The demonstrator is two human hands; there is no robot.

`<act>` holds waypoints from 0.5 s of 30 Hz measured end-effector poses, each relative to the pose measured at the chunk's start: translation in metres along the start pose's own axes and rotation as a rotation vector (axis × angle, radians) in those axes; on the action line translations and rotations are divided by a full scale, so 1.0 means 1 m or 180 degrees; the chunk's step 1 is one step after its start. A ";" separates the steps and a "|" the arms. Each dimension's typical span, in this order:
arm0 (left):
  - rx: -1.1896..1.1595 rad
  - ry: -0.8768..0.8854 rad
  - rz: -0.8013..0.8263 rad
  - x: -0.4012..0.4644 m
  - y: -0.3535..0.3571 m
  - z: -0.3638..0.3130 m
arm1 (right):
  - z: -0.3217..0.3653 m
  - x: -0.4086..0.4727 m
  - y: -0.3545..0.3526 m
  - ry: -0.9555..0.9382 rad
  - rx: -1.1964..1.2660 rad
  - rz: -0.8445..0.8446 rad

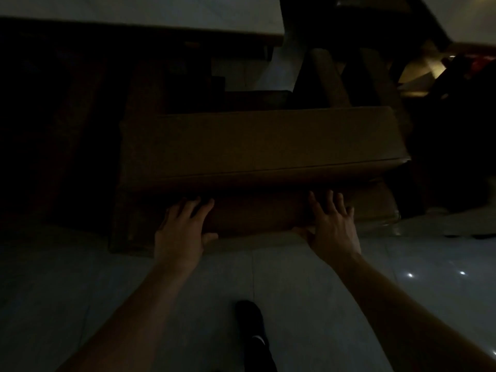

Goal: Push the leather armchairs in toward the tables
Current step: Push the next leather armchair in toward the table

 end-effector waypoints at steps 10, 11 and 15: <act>-0.0010 -0.0008 0.0122 0.002 0.000 0.003 | 0.006 -0.003 0.007 0.0117 -0.0107 -0.0024; 0.0000 -0.0006 0.0118 0.002 0.000 0.003 | 0.007 -0.004 0.007 0.0127 -0.0102 -0.0030; -0.0027 0.0034 0.0071 0.002 0.000 0.006 | 0.009 -0.004 0.008 0.0146 -0.0176 -0.0024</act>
Point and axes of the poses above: each hand's wrist, its own x-axis towards the middle knuckle, its own y-axis out of the palm, z = x × y, the point moved 7 cm from there along x, towards the middle knuckle, and after that the axes turned 13 degrees about -y, right-handed, at the moved point
